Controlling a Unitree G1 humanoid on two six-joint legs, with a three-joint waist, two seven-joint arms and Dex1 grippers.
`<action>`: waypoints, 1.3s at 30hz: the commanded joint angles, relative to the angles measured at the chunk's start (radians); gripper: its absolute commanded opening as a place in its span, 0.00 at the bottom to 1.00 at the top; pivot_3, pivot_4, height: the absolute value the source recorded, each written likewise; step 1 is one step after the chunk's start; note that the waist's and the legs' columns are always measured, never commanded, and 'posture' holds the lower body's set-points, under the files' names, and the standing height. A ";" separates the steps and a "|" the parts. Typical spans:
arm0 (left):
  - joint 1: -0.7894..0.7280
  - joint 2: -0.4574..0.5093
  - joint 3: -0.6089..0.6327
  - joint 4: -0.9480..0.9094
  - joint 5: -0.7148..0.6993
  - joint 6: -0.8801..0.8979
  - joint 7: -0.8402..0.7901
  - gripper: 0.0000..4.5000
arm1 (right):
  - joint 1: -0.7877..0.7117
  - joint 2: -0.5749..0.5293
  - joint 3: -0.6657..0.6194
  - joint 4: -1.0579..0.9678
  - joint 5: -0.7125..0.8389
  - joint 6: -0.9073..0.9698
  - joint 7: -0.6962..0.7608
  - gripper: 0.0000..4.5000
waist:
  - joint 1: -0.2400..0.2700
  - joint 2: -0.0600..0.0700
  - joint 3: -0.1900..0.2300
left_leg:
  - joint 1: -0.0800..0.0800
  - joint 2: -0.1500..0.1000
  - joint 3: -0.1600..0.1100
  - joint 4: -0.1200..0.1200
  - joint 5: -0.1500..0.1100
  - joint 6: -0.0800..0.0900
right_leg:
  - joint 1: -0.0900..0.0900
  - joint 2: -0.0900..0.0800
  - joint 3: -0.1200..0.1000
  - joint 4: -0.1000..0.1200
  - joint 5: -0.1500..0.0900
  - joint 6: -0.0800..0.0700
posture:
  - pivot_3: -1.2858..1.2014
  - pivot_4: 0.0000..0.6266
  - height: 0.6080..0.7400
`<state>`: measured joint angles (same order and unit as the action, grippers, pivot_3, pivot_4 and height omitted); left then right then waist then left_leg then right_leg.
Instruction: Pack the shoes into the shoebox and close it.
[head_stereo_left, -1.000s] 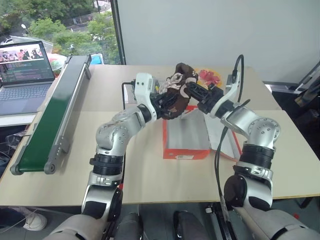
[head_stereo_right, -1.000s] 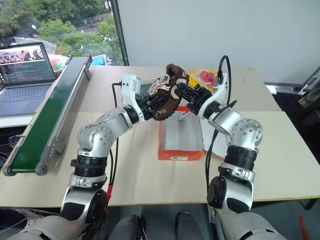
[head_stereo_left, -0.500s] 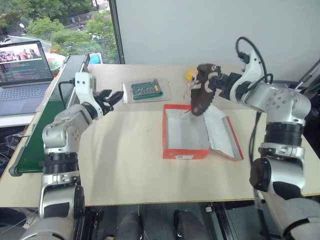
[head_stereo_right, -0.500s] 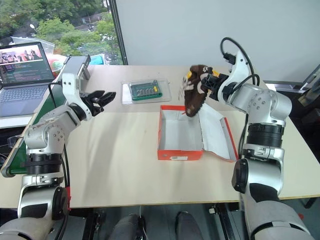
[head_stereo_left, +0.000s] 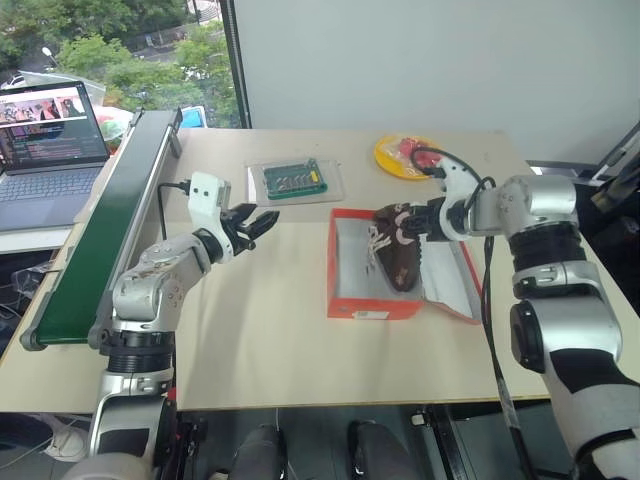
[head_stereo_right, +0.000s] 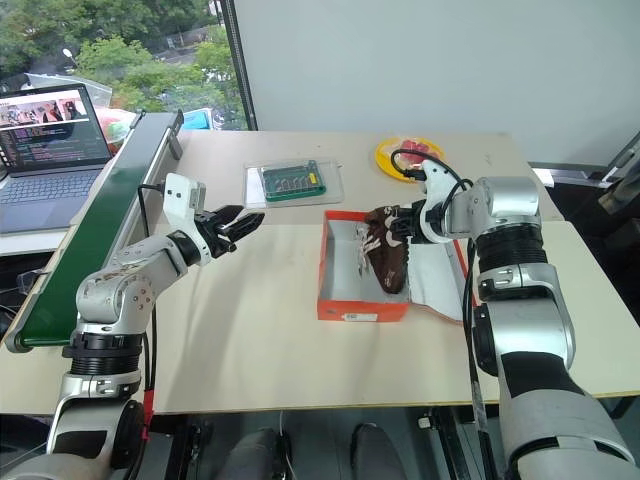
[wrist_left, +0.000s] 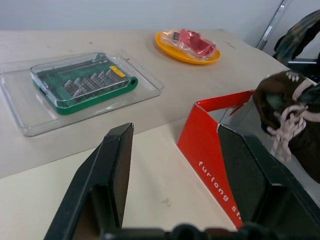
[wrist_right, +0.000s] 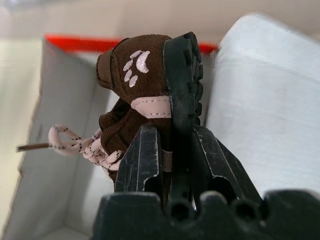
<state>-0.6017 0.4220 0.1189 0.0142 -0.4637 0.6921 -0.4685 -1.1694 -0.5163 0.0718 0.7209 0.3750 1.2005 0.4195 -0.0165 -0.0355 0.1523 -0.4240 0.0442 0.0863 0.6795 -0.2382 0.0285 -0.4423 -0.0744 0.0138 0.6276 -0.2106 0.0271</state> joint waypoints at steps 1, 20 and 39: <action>-0.012 -0.011 0.003 -0.037 0.010 -0.016 0.014 0.64 | 0.008 -0.010 0.043 0.023 -0.072 -0.063 0.045 0.08 | 0.001 0.000 0.000 | 0.000 0.000 0.000 0.000 0.000 0.000 | 0.000 0.000 0.000 0.000 0.000 0.000 | 0.52 0.24 1.00; 0.016 0.004 0.010 -0.049 0.045 -0.010 0.039 0.64 | 0.115 0.042 0.006 -0.113 -0.157 -0.140 0.044 0.91 | 0.002 0.000 0.000 | 0.001 0.000 0.000 0.001 0.000 0.000 | 0.002 0.000 -0.001 0.002 0.000 0.000 | 0.52 0.24 1.00; 0.094 0.020 0.200 0.012 0.192 -0.141 0.302 0.75 | 0.274 0.265 -0.170 -0.678 0.071 -0.460 0.176 1.00 | 0.000 0.000 0.000 | 0.002 0.001 -0.002 0.001 0.000 0.000 | 0.002 0.000 0.000 0.002 0.000 0.000 | 0.52 0.24 1.00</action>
<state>-0.5133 0.4299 0.2695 0.0527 -0.2861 0.5944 -0.2010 -0.9093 -0.2565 -0.0790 0.1025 0.3830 0.8067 0.5216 -0.0167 -0.0356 0.1521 -0.4217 0.0454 0.0839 0.6804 -0.2382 0.0282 -0.4402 -0.0743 0.0133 0.6302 -0.2101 0.0272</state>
